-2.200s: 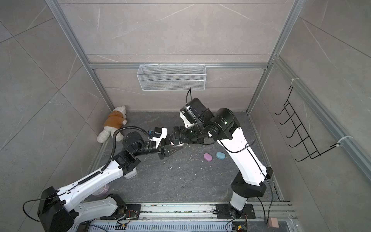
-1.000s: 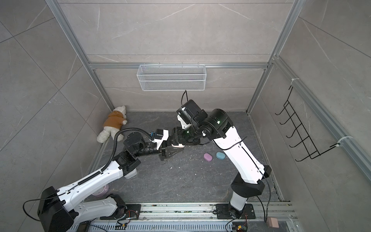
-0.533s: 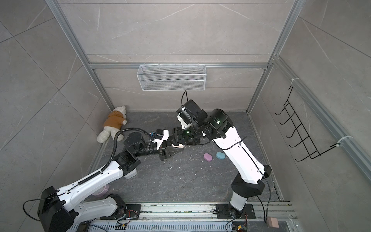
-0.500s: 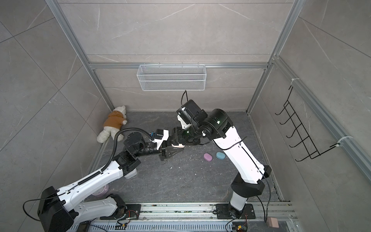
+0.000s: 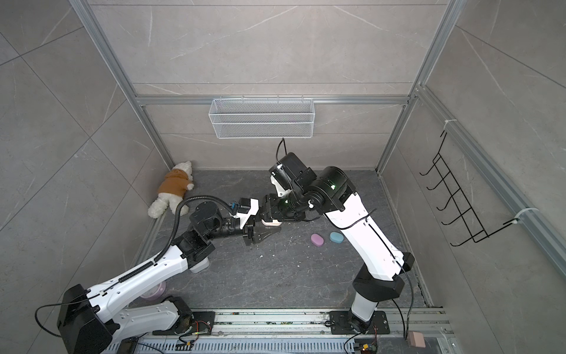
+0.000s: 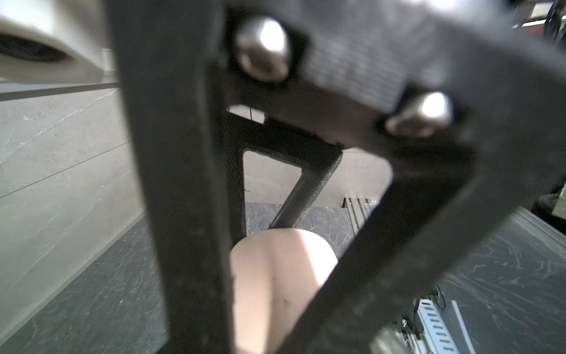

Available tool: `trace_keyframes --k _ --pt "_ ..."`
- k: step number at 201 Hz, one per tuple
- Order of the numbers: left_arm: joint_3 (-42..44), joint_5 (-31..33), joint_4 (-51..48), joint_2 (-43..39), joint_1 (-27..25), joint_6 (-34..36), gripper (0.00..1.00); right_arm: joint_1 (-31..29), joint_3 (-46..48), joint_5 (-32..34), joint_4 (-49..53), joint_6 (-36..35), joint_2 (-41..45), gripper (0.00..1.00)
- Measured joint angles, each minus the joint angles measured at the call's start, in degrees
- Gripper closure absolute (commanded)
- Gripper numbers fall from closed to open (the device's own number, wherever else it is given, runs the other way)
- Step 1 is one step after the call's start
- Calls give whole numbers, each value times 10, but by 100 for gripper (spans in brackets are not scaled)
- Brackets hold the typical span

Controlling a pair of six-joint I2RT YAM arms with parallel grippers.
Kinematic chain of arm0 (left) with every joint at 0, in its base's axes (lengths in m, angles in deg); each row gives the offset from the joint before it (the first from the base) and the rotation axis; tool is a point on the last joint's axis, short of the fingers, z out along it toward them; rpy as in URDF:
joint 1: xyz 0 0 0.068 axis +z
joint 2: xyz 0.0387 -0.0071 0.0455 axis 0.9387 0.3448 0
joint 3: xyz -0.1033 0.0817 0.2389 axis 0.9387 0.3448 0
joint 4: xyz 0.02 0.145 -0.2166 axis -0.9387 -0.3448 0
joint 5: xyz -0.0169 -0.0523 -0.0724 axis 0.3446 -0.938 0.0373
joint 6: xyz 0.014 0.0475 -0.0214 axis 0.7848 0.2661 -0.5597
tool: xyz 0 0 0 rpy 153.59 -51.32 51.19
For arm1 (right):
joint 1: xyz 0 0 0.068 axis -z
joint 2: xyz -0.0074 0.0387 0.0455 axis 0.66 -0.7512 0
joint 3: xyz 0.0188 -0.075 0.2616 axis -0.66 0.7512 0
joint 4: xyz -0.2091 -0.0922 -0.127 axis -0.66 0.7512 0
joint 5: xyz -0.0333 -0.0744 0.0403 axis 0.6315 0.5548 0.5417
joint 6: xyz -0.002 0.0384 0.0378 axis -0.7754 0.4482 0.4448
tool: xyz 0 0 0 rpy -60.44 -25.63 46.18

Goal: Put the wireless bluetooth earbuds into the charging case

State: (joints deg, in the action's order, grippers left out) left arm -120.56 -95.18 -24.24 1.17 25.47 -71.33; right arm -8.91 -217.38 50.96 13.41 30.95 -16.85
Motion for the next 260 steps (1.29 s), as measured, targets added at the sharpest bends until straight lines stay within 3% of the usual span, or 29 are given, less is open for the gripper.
trace_keyframes --k 27,85,162,260 --pt "0 12 -24 -4 -1 7 28 3 21 0 -9 0 10 47" --pt "3 47 -61 -42 -1 9 23 14 95 4 -34 -1 45 46" --pt "65 152 -195 -184 13 5 21 59 419 23 -175 -14 134 46" --pt "77 239 -263 -178 89 -64 20 65 751 111 -410 -29 144 46"
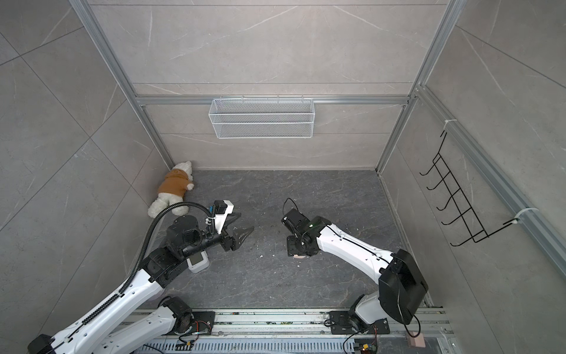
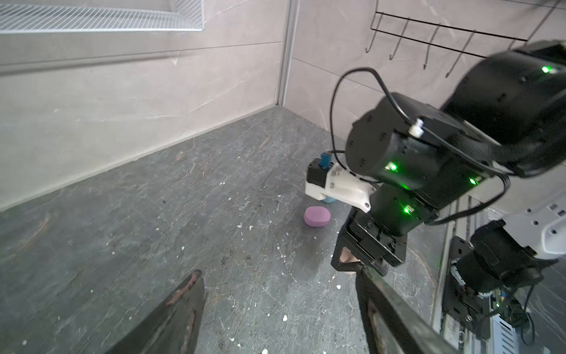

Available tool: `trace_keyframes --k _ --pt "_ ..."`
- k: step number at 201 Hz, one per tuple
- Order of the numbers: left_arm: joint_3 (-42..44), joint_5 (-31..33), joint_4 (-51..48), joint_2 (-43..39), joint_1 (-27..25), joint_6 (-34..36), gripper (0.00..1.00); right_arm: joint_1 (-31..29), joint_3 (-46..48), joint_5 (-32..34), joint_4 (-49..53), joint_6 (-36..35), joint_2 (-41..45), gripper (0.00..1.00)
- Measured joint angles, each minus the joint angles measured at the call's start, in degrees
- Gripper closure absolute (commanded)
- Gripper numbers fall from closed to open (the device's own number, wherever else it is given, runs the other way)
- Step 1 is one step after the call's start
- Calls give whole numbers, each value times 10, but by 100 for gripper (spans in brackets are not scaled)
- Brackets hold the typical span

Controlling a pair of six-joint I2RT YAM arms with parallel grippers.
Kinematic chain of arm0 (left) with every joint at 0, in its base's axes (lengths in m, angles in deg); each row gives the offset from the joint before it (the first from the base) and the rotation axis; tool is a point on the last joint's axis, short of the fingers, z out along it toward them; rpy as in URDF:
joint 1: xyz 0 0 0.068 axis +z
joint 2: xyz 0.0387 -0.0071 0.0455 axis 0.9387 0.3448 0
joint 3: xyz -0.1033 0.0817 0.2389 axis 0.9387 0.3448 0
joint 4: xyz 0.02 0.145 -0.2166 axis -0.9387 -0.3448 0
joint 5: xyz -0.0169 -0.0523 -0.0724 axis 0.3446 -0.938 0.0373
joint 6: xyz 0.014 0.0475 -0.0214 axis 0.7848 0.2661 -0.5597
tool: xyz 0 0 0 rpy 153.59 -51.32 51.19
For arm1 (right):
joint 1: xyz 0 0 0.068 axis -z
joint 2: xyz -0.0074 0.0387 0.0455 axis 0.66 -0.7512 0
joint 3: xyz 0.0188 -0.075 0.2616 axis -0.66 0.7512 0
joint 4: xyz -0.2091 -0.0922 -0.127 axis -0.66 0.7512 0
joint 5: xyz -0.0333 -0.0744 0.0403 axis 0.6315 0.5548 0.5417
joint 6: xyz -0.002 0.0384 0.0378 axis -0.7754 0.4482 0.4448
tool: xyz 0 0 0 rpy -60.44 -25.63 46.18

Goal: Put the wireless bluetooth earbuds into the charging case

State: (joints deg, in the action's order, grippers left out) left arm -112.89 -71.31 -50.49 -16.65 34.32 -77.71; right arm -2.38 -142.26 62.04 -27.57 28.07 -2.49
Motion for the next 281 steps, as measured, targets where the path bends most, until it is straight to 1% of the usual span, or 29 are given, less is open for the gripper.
trace_keyframes --k 58,119,140,165,184,213,234,259,281 --pt "14 -6 5 20 60 -52 20 2 73 31 -109 -2 -48 46" --pt "16 -20 19 37 67 -65 20 2 97 47 -163 -2 -82 45" --pt "16 -24 19 40 70 -65 20 2 102 50 -176 -1 -82 35" --pt "16 -27 21 40 75 -65 20 2 116 53 -185 0 -82 21" --pt "16 -28 21 40 77 -65 20 2 121 57 -185 2 -76 14" --pt "16 -27 21 40 81 -66 20 2 121 57 -174 0 -59 7" --pt "16 -19 19 46 84 -66 21 2 120 57 -163 -2 -25 1" --pt "5 22 -7 63 88 -63 20 2 103 66 -134 -7 17 0" --pt "-4 81 -31 72 93 -50 17 5 75 83 -111 -26 54 0"
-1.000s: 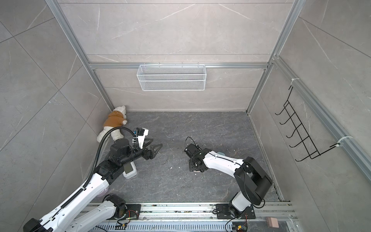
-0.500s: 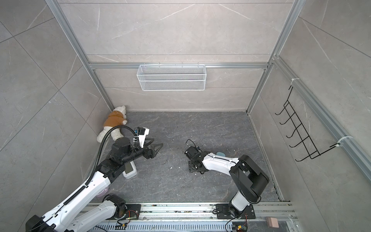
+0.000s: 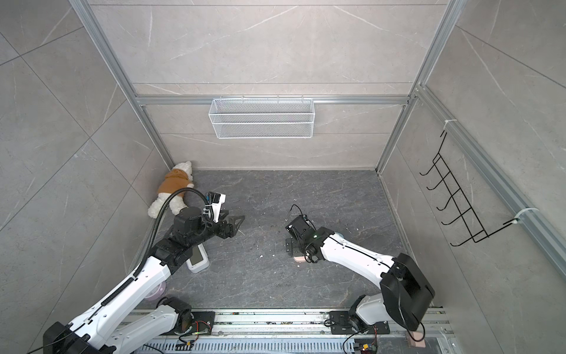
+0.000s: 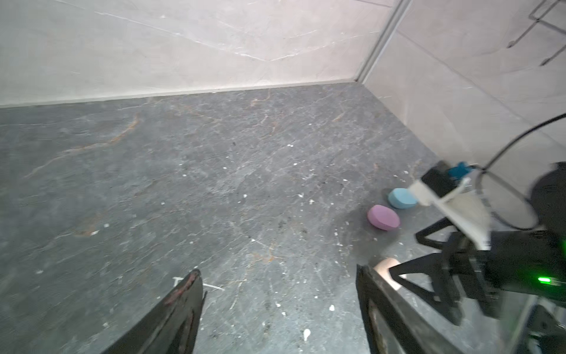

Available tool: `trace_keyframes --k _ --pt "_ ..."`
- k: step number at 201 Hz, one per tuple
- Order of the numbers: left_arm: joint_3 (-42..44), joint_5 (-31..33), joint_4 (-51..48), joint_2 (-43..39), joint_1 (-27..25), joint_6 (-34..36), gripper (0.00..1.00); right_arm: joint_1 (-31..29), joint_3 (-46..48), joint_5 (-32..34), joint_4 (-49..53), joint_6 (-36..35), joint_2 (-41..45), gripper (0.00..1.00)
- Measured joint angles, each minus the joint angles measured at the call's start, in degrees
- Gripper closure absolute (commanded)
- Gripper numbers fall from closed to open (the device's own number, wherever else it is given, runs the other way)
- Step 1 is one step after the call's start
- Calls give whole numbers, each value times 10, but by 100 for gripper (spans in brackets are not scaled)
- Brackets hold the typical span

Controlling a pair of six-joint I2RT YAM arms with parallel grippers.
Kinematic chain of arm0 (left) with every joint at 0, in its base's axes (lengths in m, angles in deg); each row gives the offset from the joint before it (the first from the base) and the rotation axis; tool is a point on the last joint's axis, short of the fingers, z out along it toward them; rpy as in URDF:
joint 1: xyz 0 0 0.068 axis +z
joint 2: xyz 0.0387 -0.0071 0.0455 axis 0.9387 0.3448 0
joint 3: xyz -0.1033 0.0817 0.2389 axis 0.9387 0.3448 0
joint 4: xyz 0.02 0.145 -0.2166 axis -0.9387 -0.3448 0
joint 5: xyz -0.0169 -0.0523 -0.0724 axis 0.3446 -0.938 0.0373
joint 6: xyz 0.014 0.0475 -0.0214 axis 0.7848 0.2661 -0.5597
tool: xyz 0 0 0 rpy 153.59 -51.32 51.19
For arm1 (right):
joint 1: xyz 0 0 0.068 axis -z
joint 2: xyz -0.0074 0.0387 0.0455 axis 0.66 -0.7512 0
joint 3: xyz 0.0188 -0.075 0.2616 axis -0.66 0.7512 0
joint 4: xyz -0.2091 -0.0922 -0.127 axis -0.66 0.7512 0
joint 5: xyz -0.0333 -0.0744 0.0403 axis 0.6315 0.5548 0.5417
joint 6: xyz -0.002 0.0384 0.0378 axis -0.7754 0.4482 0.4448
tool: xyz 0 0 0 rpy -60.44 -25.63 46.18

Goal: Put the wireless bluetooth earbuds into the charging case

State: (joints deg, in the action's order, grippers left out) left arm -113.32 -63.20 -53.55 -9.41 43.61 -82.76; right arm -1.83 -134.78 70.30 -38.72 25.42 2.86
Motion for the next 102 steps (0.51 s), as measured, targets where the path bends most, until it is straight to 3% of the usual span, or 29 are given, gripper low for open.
trace_keyframes --k 62,102 --pt "19 132 34 2 34 62 14 85 -33 93 4 -111 37 0" --pt "80 134 103 22 136 68 15 199 1 138 -86 -186 37 0"
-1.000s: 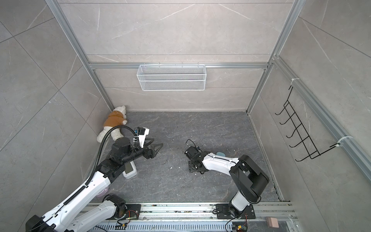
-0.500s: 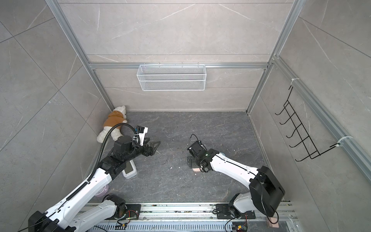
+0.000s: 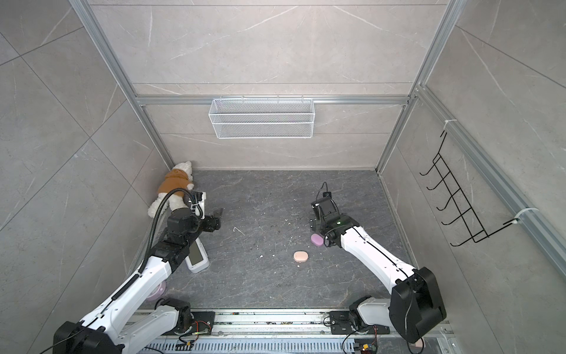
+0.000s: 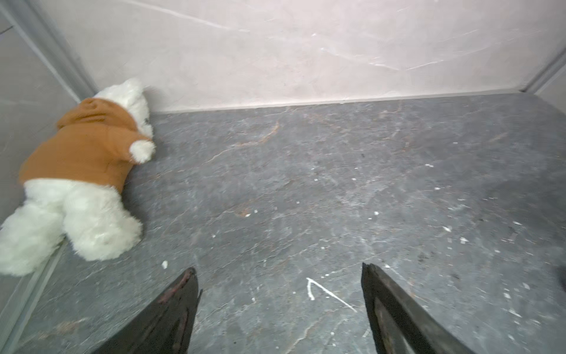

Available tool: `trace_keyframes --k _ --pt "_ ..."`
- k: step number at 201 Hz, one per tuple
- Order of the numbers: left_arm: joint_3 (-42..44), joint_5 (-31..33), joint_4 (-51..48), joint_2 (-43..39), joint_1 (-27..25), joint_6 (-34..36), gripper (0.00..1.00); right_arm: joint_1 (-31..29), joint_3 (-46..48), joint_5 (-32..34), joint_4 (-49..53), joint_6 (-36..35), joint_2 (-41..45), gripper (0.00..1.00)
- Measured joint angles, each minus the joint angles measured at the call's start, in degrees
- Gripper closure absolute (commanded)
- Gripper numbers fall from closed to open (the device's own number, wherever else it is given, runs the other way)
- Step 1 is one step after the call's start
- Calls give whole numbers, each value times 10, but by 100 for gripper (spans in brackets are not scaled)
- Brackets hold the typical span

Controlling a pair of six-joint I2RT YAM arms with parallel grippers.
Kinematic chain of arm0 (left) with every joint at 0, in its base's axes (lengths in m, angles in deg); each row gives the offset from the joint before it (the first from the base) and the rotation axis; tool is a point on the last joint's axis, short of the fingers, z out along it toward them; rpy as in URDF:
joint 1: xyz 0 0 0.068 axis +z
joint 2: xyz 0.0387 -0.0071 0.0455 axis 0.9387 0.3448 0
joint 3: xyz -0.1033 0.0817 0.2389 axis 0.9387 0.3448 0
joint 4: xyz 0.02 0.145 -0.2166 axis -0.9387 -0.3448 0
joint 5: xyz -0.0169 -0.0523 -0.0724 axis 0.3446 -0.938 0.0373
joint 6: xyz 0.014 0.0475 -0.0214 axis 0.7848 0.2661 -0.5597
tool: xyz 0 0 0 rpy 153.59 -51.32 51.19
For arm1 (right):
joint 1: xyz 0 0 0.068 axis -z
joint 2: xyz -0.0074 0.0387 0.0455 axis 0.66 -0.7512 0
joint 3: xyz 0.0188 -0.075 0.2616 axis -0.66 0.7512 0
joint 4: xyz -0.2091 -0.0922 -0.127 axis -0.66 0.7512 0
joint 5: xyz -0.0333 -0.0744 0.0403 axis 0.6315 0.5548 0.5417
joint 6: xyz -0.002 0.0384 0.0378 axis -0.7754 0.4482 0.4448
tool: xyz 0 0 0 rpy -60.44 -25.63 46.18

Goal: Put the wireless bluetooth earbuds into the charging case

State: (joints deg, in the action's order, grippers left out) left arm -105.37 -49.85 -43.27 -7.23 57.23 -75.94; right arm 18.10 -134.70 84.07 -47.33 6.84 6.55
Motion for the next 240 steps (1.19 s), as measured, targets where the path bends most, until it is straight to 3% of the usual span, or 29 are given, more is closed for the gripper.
trace_keyframes --k 32,90,161,240 --pt "39 -7 49 34 65 0 14 69 93 7 -159 -63 4 0" --pt "136 -4 171 35 123 5 15 102 245 -14 -474 -140 -35 0" --pt "169 -3 308 140 132 17 17 115 321 -25 -705 -151 -73 0" --pt "195 -2 447 259 134 19 17 136 381 -40 -862 -148 -113 0"
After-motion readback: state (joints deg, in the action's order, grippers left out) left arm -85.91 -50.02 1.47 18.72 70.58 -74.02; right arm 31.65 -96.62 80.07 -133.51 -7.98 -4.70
